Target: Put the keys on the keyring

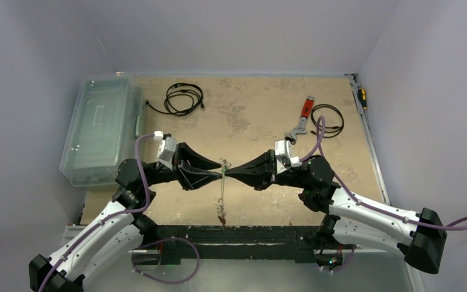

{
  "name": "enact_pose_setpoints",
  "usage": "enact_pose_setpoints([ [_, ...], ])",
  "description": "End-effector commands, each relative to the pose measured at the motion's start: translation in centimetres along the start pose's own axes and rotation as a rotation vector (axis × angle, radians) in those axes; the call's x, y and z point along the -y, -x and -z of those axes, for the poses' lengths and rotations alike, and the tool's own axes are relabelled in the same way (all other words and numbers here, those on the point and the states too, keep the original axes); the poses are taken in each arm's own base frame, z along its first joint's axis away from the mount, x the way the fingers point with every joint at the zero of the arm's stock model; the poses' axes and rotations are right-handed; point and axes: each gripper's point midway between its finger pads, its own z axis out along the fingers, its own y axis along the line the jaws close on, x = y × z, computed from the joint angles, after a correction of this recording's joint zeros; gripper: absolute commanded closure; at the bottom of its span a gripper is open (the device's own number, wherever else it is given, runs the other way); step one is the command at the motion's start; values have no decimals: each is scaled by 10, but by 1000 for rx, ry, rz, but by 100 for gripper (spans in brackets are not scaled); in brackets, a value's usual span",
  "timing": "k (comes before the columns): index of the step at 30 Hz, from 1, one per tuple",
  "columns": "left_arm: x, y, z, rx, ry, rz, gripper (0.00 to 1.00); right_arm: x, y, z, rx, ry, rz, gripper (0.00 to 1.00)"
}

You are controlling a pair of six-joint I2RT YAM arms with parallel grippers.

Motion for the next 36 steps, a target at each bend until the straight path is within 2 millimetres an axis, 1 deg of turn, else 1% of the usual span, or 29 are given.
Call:
enact_pose_setpoints([
  [1, 6, 22, -3, 42, -4, -59, 64, 6, 34, -7, 84, -37, 62, 100],
  [6, 6, 25, -2, 35, 15, -86, 57, 5, 39, -3, 105, -52, 70, 100],
  [8, 8, 32, 1, 44, 28, -117, 57, 6, 39, -2, 102, -57, 72, 100],
  [10, 15, 38, 4, 70, 19, -151, 57, 6, 39, -2, 102, -59, 72, 100],
  [12, 18, 39, 5, 84, 9, -158, 57, 6, 37, -3, 98, -57, 67, 100],
  [17, 20, 37, 4, 76, -15, -146, 57, 6, 37, -6, 99, -46, 64, 100],
  [22, 17, 33, 2, 66, -15, -132, 58, 5, 39, -6, 105, -43, 64, 100],
  [36, 14, 30, -1, 63, -18, -91, 62, 4, 42, -14, 127, -16, 47, 100],
])
